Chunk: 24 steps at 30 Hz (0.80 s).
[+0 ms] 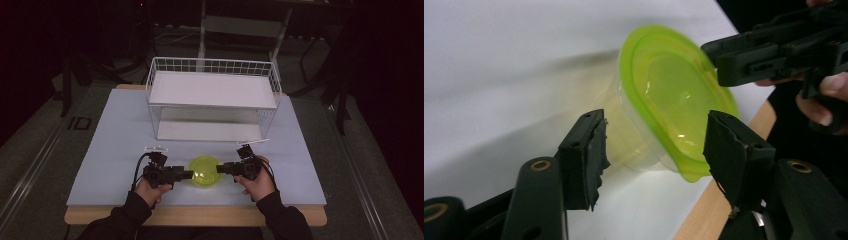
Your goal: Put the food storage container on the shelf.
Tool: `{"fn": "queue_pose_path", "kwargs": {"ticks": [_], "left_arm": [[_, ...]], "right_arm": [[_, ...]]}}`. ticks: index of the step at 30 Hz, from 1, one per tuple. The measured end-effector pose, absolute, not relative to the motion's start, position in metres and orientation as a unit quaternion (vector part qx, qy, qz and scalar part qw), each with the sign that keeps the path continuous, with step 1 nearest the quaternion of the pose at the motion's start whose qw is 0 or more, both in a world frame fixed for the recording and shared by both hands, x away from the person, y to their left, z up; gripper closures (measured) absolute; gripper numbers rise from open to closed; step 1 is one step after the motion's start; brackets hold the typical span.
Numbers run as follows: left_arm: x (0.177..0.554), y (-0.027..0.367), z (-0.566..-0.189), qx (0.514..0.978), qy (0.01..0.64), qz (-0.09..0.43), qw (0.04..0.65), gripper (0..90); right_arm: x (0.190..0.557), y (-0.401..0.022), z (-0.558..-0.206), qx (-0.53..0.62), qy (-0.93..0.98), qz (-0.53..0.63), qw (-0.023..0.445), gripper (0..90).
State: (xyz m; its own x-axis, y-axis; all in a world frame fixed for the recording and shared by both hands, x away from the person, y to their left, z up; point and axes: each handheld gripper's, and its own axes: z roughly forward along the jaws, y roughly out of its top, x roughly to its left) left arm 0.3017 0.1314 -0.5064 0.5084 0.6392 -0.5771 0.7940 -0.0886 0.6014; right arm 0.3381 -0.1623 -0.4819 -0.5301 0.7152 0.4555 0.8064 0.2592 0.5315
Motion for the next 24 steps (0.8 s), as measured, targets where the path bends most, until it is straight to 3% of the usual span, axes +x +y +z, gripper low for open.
{"fn": "queue_pose_path", "kwargs": {"ticks": [6,11,14,18,24], "left_arm": [[0.301,0.128,-0.509,0.741,0.486,-0.080,0.457,46.4],[0.299,0.126,-0.509,0.740,0.487,-0.086,0.457,62.6],[0.294,0.123,-0.505,0.744,0.479,-0.076,0.459,64.6],[0.289,0.124,-0.498,0.746,0.478,-0.050,0.461,76.6],[0.286,0.125,-0.496,0.744,0.491,-0.054,0.450,78.6]], "right_arm": [[0.336,-0.160,-0.485,-0.483,-0.794,-0.363,0.067,66.1],[0.334,-0.158,-0.485,-0.484,-0.792,-0.365,0.069,72.7],[0.330,-0.156,-0.483,-0.486,-0.789,-0.371,0.069,76.2],[0.325,-0.154,-0.479,-0.479,-0.791,-0.376,0.061,79.3],[0.320,-0.151,-0.476,-0.473,-0.794,-0.378,0.056,79.7]]}}
